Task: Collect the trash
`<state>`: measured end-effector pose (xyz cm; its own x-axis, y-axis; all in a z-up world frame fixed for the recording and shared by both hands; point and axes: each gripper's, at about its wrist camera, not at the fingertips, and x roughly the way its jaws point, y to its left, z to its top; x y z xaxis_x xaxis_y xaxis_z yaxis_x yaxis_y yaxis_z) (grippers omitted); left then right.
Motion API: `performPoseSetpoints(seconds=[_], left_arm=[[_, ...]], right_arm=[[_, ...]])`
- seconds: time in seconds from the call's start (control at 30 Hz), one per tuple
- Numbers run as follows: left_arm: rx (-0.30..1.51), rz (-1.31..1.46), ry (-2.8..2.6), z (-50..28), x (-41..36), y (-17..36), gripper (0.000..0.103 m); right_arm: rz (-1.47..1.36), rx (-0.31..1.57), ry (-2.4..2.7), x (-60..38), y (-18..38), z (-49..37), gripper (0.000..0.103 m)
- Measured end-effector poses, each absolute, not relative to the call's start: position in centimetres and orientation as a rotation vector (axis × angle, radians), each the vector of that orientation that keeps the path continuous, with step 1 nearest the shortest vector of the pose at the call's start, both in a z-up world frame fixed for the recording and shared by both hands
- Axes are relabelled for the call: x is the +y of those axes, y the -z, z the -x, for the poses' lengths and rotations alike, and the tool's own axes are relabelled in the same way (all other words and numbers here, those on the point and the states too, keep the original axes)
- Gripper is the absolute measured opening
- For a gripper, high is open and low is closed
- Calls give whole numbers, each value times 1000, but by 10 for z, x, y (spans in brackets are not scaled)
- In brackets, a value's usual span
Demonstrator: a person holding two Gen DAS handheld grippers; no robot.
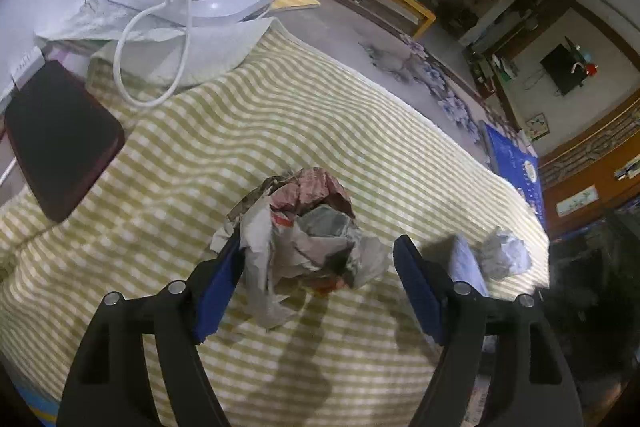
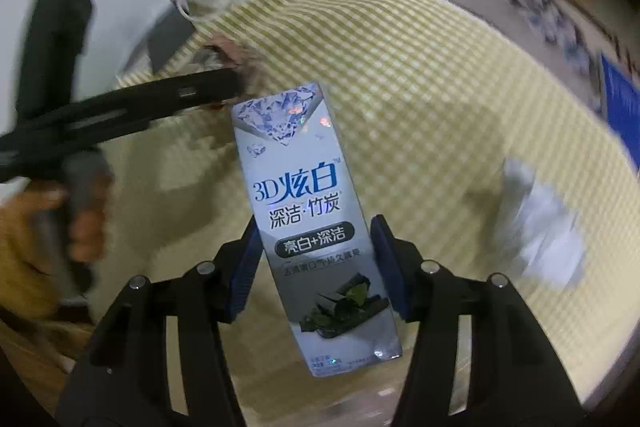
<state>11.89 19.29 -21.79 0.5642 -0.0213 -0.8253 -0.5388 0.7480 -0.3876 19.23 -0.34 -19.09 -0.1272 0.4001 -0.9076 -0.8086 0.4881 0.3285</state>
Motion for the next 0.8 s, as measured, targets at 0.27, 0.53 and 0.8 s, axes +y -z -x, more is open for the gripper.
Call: performPoseSetpoints(seconds=[0.27, 0.53, 0.8], left_arm=[[986, 678, -349, -123, 200, 235, 32], [963, 595, -279, -103, 167, 210, 28], [947, 531, -153, -84, 111, 181, 28]], right_arm=[[104, 1378, -986, -46, 181, -147, 53], [-190, 1295, -853, -97, 162, -113, 53], [-273, 1189, -785, -129, 136, -89, 53]])
